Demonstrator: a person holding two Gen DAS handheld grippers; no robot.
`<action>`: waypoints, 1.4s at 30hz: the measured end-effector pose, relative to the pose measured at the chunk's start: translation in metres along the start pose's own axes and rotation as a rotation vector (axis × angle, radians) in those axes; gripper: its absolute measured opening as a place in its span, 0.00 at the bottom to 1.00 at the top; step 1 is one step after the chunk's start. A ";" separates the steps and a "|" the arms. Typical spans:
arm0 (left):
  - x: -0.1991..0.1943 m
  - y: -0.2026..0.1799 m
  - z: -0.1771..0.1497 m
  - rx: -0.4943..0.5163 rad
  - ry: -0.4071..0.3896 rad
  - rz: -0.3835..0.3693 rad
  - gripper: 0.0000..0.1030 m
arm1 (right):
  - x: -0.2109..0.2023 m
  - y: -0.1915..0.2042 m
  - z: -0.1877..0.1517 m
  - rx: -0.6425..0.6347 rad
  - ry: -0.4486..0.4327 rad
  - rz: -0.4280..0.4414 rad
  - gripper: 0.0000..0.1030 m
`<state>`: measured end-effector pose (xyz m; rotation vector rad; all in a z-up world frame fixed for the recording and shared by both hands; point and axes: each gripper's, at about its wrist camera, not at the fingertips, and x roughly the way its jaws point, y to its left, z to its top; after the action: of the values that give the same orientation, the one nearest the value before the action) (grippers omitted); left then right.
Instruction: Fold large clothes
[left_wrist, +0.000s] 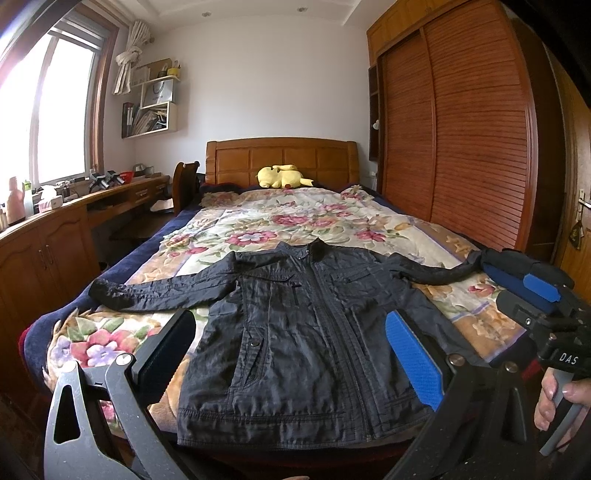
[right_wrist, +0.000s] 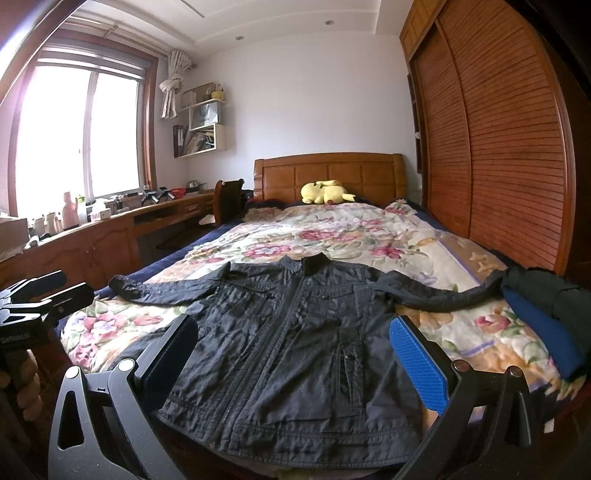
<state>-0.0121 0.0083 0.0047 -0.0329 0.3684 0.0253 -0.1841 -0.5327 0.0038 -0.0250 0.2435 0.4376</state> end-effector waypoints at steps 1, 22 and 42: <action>-0.001 0.000 0.000 0.000 -0.002 -0.001 1.00 | 0.000 0.000 0.000 0.000 0.000 0.000 1.00; -0.007 -0.007 0.002 0.008 -0.006 0.005 1.00 | -0.001 -0.002 0.000 0.010 0.001 0.012 1.00; 0.015 0.008 -0.010 -0.014 0.039 0.016 1.00 | 0.013 0.000 -0.005 -0.002 0.031 0.046 1.00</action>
<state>-0.0019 0.0163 -0.0108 -0.0445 0.4075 0.0428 -0.1740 -0.5280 -0.0046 -0.0278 0.2747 0.4836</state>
